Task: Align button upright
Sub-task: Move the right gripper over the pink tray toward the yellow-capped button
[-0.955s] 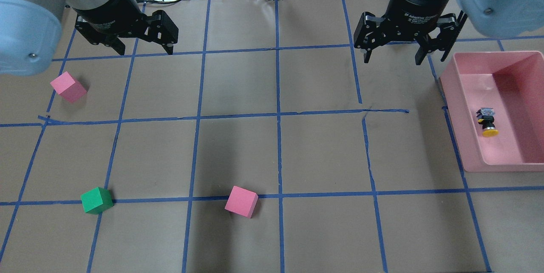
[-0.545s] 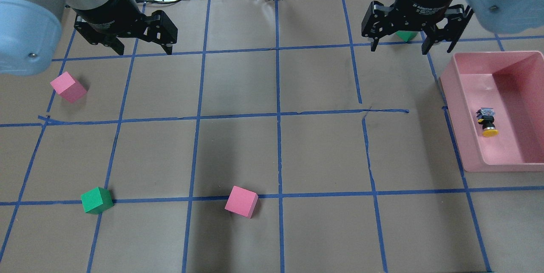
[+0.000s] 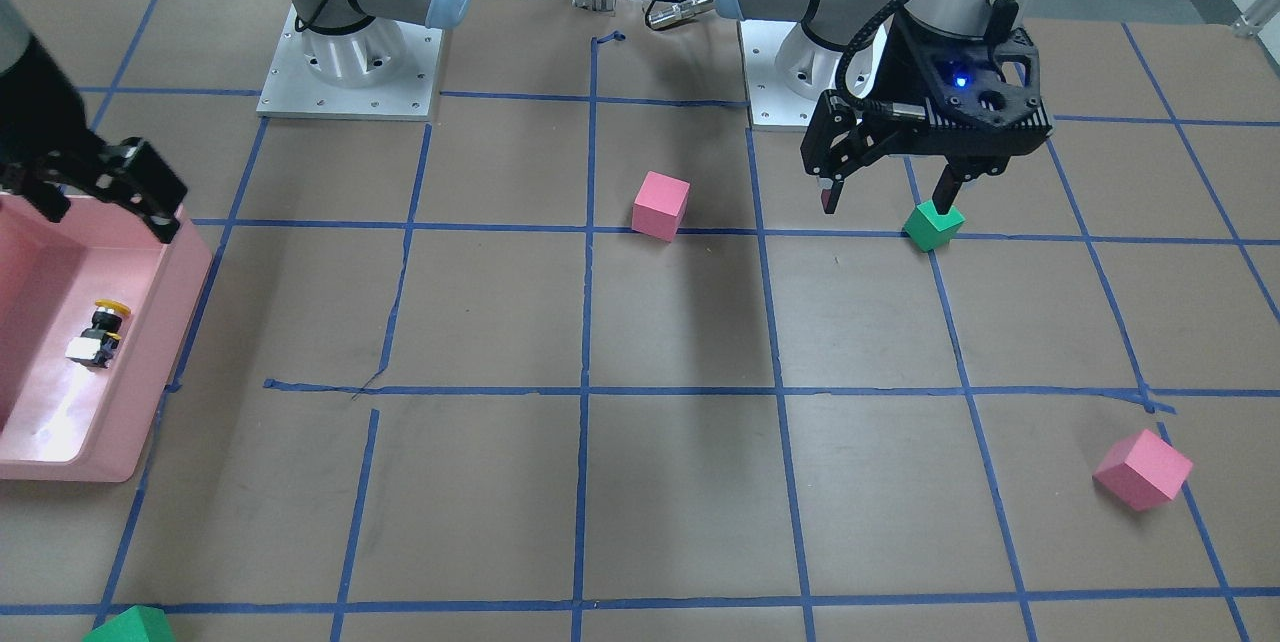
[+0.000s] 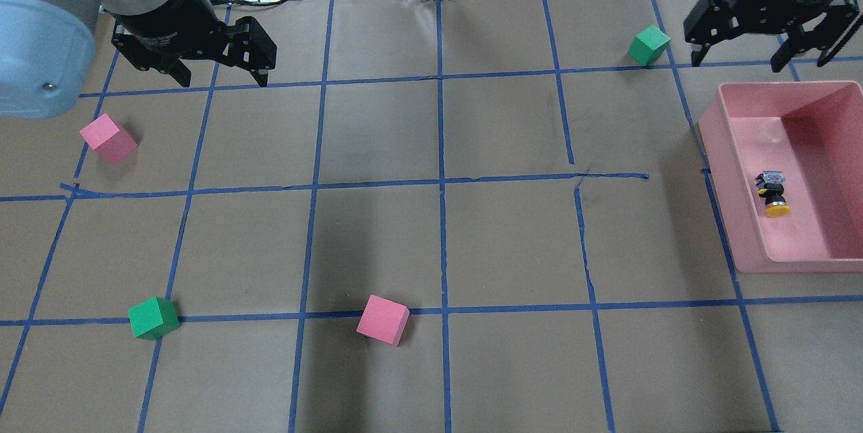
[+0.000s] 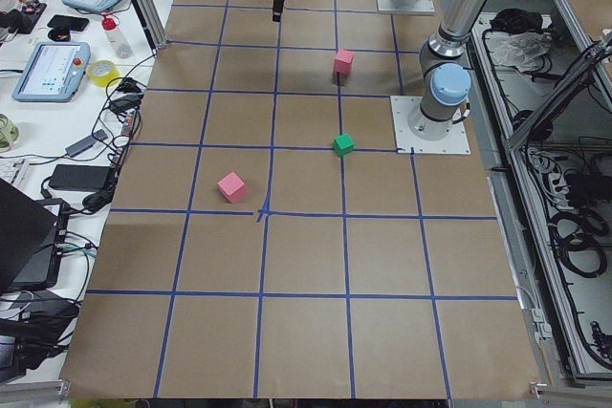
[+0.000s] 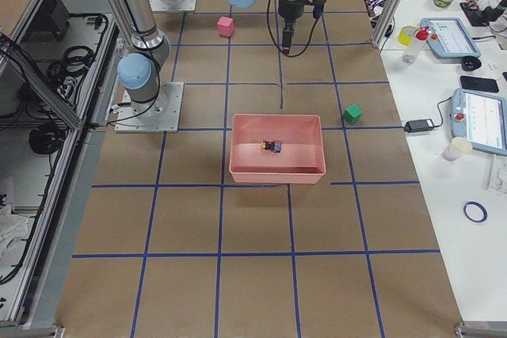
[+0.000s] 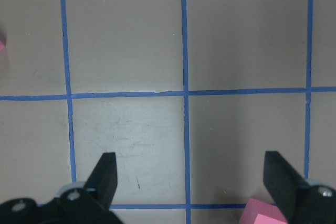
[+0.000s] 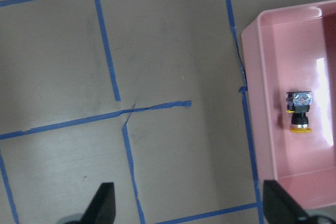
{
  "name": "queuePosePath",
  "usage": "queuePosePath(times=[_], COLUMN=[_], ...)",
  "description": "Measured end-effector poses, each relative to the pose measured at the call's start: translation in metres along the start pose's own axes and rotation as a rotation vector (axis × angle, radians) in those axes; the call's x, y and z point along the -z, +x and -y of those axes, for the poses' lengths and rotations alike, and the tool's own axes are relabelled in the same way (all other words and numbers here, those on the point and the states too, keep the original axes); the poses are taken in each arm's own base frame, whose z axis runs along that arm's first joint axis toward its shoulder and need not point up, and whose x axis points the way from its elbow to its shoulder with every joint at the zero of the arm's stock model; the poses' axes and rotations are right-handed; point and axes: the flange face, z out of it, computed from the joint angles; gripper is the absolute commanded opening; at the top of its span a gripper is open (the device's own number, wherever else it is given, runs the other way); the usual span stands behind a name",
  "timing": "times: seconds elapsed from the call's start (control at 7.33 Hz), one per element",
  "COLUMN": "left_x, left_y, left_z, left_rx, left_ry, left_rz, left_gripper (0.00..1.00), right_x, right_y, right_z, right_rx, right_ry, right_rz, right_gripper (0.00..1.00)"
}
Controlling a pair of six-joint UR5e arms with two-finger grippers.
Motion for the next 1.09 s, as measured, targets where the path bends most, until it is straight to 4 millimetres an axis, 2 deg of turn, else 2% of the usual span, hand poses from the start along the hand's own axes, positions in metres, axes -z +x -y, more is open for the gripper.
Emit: queuePosePath(times=[0.27, 0.55, 0.82, 1.09], left_x=[0.0, 0.0, 0.0, 0.0], left_y=[0.0, 0.0, 0.0, 0.0], left_z=[0.0, 0.0, 0.0, 0.0], left_rx=[0.0, 0.0, 0.0, 0.0], left_ry=[-0.001, -0.002, -0.002, -0.002], left_rz=[-0.002, -0.001, -0.002, -0.002], left_gripper=[1.0, 1.0, 1.0, 1.0], right_x=[-0.063, -0.118, -0.169, -0.206], right_y=[0.067, 0.116, 0.135, 0.16], right_z=[0.019, 0.021, 0.025, 0.028], right_rx=[0.027, 0.081, 0.081, 0.074], right_ry=[-0.008, 0.041, 0.062, 0.032], right_rz=[0.0, -0.018, -0.031, -0.014], right_gripper=[1.0, 1.0, 1.0, 1.0])
